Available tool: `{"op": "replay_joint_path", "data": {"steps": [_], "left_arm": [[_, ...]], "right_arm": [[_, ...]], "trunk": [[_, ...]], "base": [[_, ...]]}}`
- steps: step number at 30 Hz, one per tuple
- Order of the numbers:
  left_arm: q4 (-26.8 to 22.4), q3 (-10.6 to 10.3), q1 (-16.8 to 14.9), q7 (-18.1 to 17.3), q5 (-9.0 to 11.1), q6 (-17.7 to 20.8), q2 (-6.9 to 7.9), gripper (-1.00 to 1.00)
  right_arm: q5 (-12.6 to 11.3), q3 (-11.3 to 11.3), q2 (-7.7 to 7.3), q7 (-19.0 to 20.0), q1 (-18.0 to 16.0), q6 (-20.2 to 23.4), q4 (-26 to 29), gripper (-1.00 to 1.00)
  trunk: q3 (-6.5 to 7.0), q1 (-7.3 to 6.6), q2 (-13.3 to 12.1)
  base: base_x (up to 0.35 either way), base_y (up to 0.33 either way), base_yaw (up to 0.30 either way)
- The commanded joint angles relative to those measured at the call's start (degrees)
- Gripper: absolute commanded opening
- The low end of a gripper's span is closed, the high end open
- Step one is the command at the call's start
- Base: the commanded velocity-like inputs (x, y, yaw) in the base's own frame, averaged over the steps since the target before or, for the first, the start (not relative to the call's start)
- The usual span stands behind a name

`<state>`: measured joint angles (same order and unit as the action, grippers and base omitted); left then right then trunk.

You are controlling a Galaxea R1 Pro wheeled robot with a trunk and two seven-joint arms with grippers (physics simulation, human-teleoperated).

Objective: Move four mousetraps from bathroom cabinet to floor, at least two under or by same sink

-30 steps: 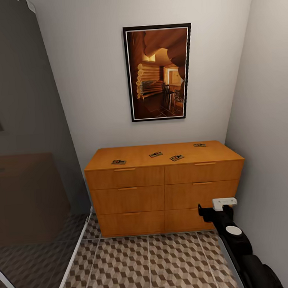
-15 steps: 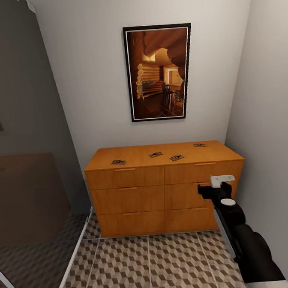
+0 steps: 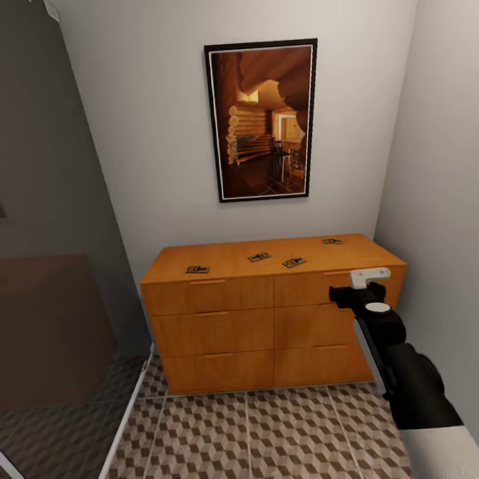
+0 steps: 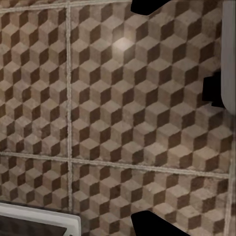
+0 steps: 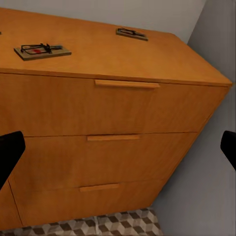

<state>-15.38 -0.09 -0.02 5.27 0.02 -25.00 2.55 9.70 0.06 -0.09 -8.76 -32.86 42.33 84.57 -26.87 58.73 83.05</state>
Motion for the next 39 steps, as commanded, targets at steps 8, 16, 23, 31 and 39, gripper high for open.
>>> {"op": "replay_joint_path", "data": {"steps": [8, 16, 23, 31, 39], "left_arm": [[3.7, -0.1, 0.0, 0.1, -0.1, -4.2, 0.04, 1.0], [7.2, -0.2, 0.0, 0.1, -0.1, -8.9, 0.08, 1.0], [9.8, -0.2, 0.0, 0.1, -0.2, -11.1, 0.09, 1.0], [11.7, -0.2, 0.0, 0.1, -0.2, -11.5, 0.16, 1.0], [12.3, -0.2, 0.0, 0.1, -0.1, -11.6, 0.36, 1.0]], "right_arm": [[0.2, 0.0, -2.47, 0.2, -4.0, 0.6, -5.7, 1.0], [0.2, 0.0, -3.68, 0.3, -10.5, 0.5, -14.4, 1.0], [0.1, 0.0, -4.59, 2.4, -15.9, 0.5, -18.9, 1.0], [0.1, -0.1, -4.8, 9.2, -18.9, 0.7, -20.0, 1.0], [-0.1, -0.1, -4.83, 13.4, -20.7, 0.7, -20.1, 1.0]], "trunk": [[-0.06, 0.0, 0.0], [-0.06, 0.0, 0.0], [-0.06, 0.0, 0.0], [-0.06, 0.0, 0.0], [-0.06, 0.0, 0.0]], "base": [[0.0, 0.0, 0.0], [0.0, 0.0, 0.0], [0.0, 0.0, 0.0], [0.0, 0.0, 0.0], [0.0, 0.0, 0.0]]}}
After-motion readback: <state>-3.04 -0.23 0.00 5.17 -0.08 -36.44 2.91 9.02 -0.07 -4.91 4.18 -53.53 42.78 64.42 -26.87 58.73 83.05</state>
